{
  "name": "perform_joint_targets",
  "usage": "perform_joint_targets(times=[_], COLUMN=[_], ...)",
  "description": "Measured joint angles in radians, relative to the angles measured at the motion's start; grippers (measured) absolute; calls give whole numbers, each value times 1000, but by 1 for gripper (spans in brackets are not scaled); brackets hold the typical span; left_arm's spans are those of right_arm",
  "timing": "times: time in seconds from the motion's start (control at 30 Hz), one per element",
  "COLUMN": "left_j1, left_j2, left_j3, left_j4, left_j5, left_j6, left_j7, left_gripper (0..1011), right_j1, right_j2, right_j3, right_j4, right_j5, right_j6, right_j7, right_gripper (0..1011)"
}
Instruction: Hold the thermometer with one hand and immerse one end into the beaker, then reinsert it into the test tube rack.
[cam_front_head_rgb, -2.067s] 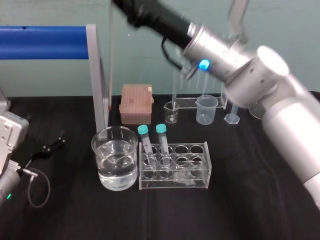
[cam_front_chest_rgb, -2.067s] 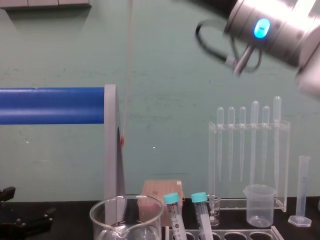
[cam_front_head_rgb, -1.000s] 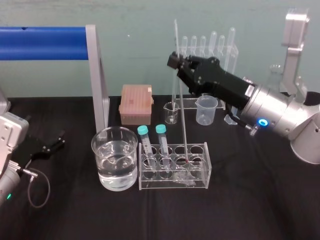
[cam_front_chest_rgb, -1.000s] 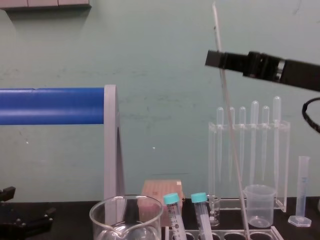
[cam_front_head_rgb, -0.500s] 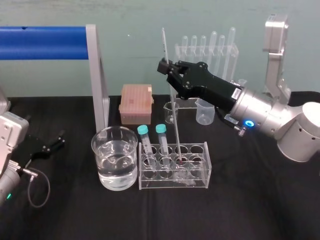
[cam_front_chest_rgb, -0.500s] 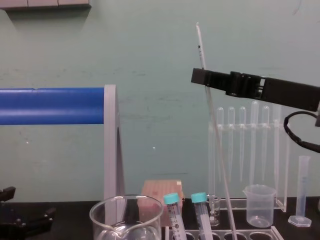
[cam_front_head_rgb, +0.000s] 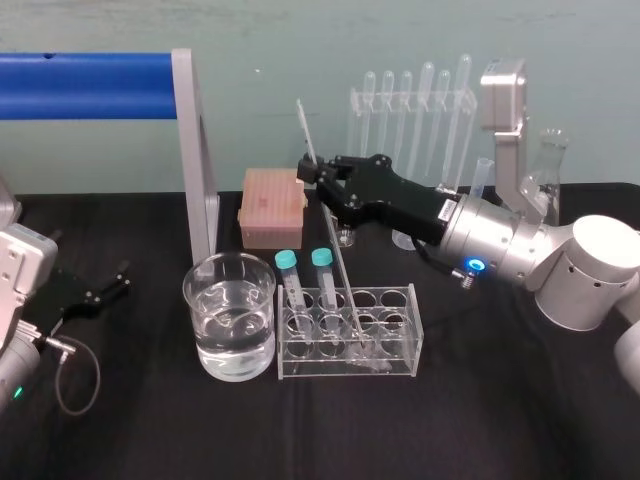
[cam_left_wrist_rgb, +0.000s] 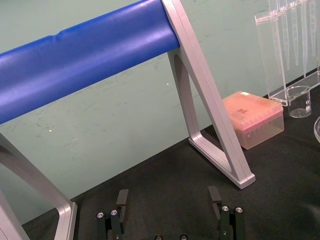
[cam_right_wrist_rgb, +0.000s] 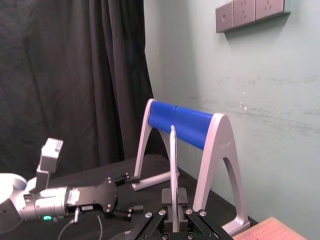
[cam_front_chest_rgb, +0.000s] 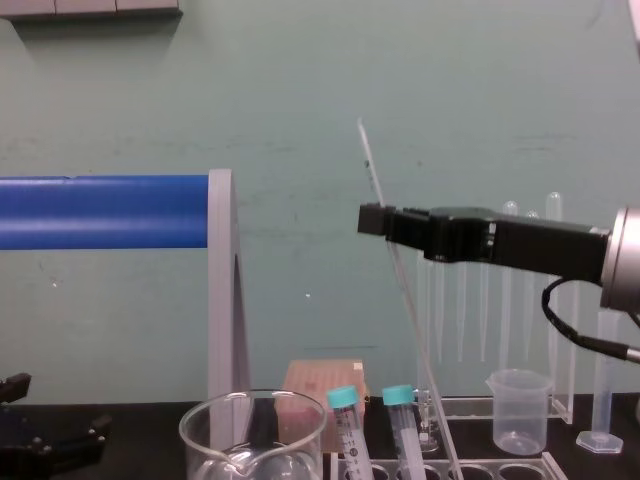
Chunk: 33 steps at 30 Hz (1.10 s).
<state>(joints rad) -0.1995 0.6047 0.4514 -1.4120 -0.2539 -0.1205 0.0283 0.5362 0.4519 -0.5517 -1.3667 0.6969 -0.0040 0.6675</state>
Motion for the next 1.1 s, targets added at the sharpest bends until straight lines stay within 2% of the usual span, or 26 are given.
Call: perform_joint_targets(times=[0.47,1.1], left_j1=[0,0], left_j2=[0,0], left_j3=[0,0], left_j4=[0,0], left_j5=[0,0], left_j6=[0,0], left_j7=[0,0], left_gripper=[1008,1008], right_j1=[14,15], right_j2=[-23,-26], right_j3=[-17,-19], right_j4=[60,64], right_j5=[-45,-54], right_j6=[6,8], right_j7=[10,10], right_gripper=[57,73])
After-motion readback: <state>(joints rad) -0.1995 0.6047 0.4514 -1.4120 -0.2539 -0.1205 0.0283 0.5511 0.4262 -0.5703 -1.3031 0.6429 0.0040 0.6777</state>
